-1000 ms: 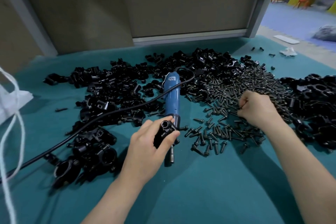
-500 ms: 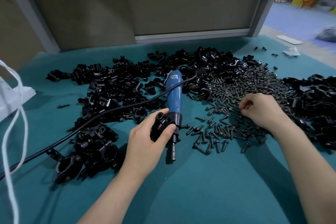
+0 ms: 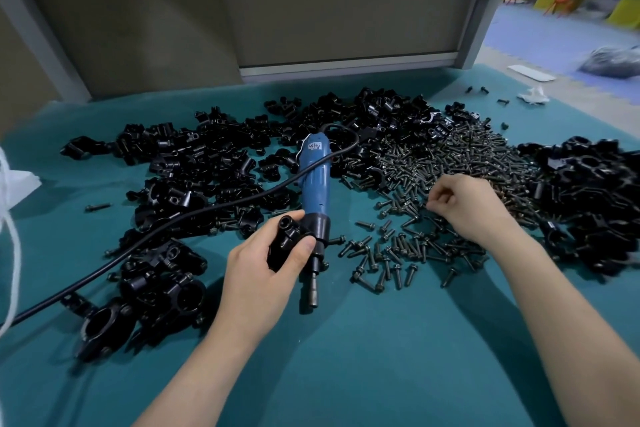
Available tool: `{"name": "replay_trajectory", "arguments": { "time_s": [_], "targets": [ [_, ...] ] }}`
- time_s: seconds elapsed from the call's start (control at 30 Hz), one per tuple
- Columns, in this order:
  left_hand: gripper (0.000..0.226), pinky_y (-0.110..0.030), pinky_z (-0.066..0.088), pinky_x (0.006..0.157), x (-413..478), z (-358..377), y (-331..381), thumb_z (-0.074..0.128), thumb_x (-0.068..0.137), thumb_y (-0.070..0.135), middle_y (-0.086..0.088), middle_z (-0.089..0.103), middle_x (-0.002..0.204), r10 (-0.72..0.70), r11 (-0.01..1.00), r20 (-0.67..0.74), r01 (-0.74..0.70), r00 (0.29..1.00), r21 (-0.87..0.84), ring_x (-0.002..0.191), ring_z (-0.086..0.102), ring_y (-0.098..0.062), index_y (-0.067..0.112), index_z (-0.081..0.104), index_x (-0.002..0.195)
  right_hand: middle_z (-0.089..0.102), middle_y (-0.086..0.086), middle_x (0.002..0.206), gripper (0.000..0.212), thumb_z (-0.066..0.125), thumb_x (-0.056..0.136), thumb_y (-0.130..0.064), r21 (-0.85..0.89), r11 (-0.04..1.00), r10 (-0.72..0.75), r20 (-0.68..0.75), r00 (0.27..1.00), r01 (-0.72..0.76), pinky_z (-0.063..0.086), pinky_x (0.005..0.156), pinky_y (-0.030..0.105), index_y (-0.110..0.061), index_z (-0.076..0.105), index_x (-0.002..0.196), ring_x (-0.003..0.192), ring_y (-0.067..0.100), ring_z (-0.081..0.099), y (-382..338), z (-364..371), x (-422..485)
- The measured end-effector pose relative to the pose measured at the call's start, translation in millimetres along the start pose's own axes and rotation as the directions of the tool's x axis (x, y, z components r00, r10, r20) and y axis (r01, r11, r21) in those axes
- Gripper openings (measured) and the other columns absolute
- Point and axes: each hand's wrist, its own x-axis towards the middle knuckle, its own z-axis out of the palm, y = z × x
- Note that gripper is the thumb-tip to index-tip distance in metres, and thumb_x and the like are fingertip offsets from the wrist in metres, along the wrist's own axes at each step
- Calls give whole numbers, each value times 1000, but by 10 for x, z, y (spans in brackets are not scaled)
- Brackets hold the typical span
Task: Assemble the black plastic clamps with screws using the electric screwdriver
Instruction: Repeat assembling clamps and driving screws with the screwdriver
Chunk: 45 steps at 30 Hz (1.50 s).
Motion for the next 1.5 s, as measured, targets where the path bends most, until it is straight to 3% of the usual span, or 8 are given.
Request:
{"name": "replay_trajectory", "arguments": {
  "time_s": [0.13, 0.27, 0.4, 0.67, 0.83, 1.0, 1.13, 1.5],
  "targets": [
    [25, -7, 40, 66, -2, -1, -4, 64, 88, 37, 26, 62, 71, -6, 1000, -20, 6, 1000, -16, 69, 56, 4, 47, 59, 111, 61, 1, 84, 8, 61, 92, -7, 62, 998, 3, -76, 997, 2, 41, 70, 27, -14, 61, 90, 72, 13, 53, 15, -90, -19],
    [33, -33, 48, 87, -4, -4, -40, 59, 83, 54, 9, 66, 87, -41, 998, -48, 38, 998, -59, 92, 60, -15, 53, 53, 115, 64, -1, 86, 14, 64, 89, -4, 188, 982, 3, -127, 992, 21, 44, 64, 22, -18, 66, 87, 73, 15, 62, -10, -193, -60],
    [26, -11, 45, 68, -3, -8, -23, 58, 84, 50, 14, 65, 83, 4, 997, -55, -8, 998, -74, 75, 60, -6, 48, 57, 110, 61, -2, 95, 19, 66, 87, -4, -9, 1000, -8, 14, 1000, 9, 41, 63, 17, -22, 67, 80, 72, 9, 56, -17, -193, -85],
    [27, -7, 42, 61, -20, 4, 23, 58, 84, 55, 20, 65, 77, 33, 998, -56, -35, 998, -47, 66, 58, -1, 45, 56, 109, 68, 1, 76, 16, 83, 74, -17, -71, 994, 100, 205, 974, -87, 55, 70, 32, -18, 67, 73, 74, 19, 65, -146, -278, -195],
    [14, -7, 42, 61, -21, 6, 55, 62, 88, 46, 19, 67, 80, 39, 997, -57, -42, 998, -66, 68, 59, -3, 39, 60, 99, 65, 2, 79, 17, 76, 79, -11, -178, 980, 119, 148, 982, -91, 56, 80, 41, -21, 64, 71, 80, 25, 63, -184, -178, -189],
    [19, -8, 46, 70, -34, -10, 80, 58, 89, 33, 17, 71, 89, 62, 993, 17, -60, 998, -99, 82, 67, -3, 34, 61, 108, 64, -6, 75, 16, 71, 83, -9, 150, 981, -115, -59, 992, 122, 54, 66, 20, -21, 62, 78, 62, 3, 57, -371, -254, -293],
    [31, -14, 49, 65, -68, 15, 86, 53, 89, 44, 7, 73, 84, 131, 988, 33, -127, 991, -92, 73, 68, -5, 29, 63, 114, 68, -10, 75, 17, 72, 81, -1, 496, 750, -474, -57, 879, 437, 55, 67, 18, -18, 68, 81, 69, 2, 64, -799, -159, -647],
    [34, -14, 46, 56, -77, 23, 105, 51, 90, 43, 5, 71, 76, 181, 981, 63, -176, 981, -85, 56, 65, -7, 26, 64, 116, 67, -1, 81, 7, 73, 83, -3, 419, 649, -673, -73, 736, 635, 49, 70, 17, -7, 73, 89, 73, 10, 60, -948, 25, -769]
  ]
}}
